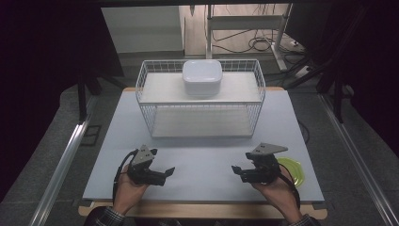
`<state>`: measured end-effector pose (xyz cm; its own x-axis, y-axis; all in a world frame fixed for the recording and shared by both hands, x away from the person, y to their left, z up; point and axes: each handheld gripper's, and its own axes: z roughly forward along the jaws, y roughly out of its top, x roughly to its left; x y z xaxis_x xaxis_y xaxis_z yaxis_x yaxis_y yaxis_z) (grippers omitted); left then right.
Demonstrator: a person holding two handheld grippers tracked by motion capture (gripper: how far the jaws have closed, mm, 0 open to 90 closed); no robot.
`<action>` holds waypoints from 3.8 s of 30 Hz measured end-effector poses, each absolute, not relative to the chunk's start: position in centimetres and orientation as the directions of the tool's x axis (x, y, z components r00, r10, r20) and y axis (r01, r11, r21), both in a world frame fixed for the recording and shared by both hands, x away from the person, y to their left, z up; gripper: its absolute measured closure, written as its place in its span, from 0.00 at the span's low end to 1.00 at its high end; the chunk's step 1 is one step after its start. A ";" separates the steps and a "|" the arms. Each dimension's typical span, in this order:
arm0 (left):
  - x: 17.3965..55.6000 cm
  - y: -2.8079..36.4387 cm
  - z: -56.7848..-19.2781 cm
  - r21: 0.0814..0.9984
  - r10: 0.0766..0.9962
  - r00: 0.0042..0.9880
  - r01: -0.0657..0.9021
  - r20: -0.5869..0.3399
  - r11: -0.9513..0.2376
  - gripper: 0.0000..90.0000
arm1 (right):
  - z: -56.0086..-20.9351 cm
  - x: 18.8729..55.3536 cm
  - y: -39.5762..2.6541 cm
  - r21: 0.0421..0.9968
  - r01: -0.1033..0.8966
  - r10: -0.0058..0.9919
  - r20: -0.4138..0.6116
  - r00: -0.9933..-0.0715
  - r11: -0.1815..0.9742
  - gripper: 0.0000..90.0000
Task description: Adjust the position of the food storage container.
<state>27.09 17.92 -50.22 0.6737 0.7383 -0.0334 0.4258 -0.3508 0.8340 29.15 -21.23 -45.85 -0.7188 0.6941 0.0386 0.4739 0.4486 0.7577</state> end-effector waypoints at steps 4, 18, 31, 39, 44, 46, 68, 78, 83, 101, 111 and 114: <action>27.1 17.8 -50.3 0.832 0.737 0.675 0.428 -0.034 -0.353 0.05 | -45.3 28.9 -22.8 0.763 0.469 0.716 0.012 -0.698 0.445 0.65; 27.1 17.5 -50.5 0.823 0.736 0.677 0.433 -0.028 -0.367 0.06 | -44.8 28.1 -29.1 0.769 0.549 0.840 0.028 -0.541 0.328 0.99; 27.1 17.2 -50.5 0.822 0.733 0.679 0.432 -0.025 -0.372 0.06 | -45.3 26.0 -36.3 0.780 0.601 0.950 0.025 -0.311 0.177 0.99; 27.2 16.9 -50.6 0.816 0.727 0.686 0.436 -0.028 -0.380 0.06 | -46.9 25.5 -38.5 0.749 0.650 0.968 0.052 -0.245 0.124 0.99; 27.1 16.7 -50.7 0.812 0.724 0.690 0.433 -0.019 -0.391 0.06 | -47.7 25.5 -38.4 0.718 0.683 0.966 0.061 -0.252 0.133 0.99; 27.1 16.7 -50.7 0.812 0.723 0.690 0.433 -0.019 -0.392 0.06 | -48.1 25.5 -38.5 0.705 0.698 0.965 0.070 -0.252 0.131 0.99; 27.2 16.3 -50.8 0.803 0.715 0.699 0.438 -0.021 -0.405 0.06 | -49.8 26.0 -35.4 0.629 0.743 0.920 0.111 -0.376 0.228 0.99; 27.2 16.1 -50.9 0.796 0.712 0.702 0.439 -0.015 -0.417 0.06 | -50.0 27.1 -33.1 0.629 0.725 0.887 0.118 -0.446 0.280 0.99; 27.2 16.2 -50.9 0.796 0.712 0.702 0.440 -0.015 -0.417 0.06 | -50.2 28.0 -31.6 0.629 0.715 0.865 0.129 -0.484 0.306 0.99; 27.2 16.1 -51.0 0.791 0.710 0.704 0.444 -0.016 -0.422 0.06 | -50.8 30.6 -25.9 0.627 0.685 0.771 0.205 -0.603 0.370 0.99; 27.3 16.1 -51.0 0.785 0.708 0.706 0.447 -0.016 -0.428 0.06 | -51.1 31.5 -22.8 0.625 0.674 0.727 0.236 -0.645 0.394 0.99; 27.3 16.1 -51.0 0.784 0.709 0.705 0.449 -0.017 -0.428 0.06 | -51.2 31.7 -21.8 0.625 0.665 0.711 0.238 -0.662 0.409 0.99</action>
<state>27.27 16.08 -51.05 0.7053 0.7087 -0.0166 0.4489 -0.4284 0.7842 31.74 -21.76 -51.22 -0.6616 0.7110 0.2383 0.6649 0.4092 0.6249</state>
